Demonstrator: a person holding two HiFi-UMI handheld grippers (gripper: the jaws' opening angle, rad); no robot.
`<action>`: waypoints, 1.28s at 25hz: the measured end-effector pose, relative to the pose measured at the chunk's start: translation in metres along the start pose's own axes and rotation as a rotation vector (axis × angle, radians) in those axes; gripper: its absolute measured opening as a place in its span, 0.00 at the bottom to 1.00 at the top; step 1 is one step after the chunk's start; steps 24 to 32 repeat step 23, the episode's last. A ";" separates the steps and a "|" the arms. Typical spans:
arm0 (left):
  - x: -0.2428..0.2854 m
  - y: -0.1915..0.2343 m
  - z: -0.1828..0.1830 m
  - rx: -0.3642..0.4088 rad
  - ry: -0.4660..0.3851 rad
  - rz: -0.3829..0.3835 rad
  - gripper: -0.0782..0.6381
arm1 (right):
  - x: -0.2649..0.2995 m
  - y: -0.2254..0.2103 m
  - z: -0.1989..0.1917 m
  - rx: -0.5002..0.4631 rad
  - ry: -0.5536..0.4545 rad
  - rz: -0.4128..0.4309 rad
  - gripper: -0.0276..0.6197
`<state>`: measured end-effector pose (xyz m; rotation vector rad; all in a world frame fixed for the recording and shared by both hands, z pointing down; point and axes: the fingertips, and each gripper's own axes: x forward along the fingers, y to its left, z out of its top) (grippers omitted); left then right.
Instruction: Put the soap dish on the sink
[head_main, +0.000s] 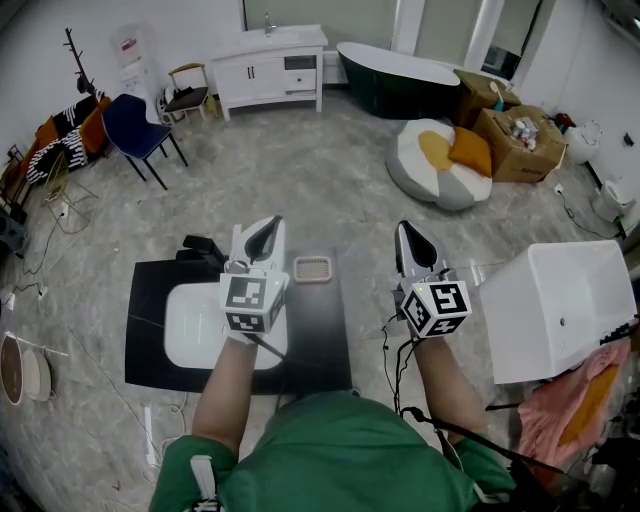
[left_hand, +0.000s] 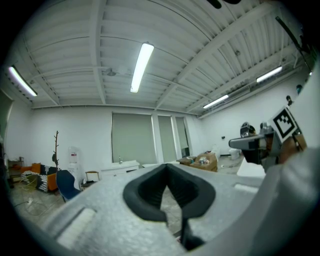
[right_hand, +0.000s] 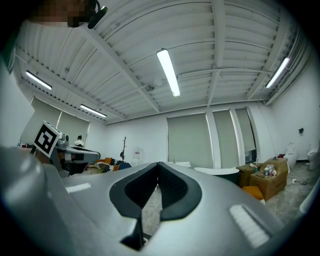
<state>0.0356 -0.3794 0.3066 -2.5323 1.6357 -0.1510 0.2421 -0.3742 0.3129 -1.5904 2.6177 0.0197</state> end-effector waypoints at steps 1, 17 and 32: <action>-0.001 0.001 -0.001 0.000 0.000 0.002 0.11 | 0.000 0.001 -0.001 -0.001 0.000 0.001 0.05; -0.006 0.001 -0.006 -0.008 0.008 -0.001 0.11 | -0.002 0.009 -0.002 -0.003 0.007 0.005 0.05; -0.006 0.001 -0.004 -0.010 0.009 0.000 0.11 | -0.002 0.011 0.002 -0.008 0.006 0.009 0.05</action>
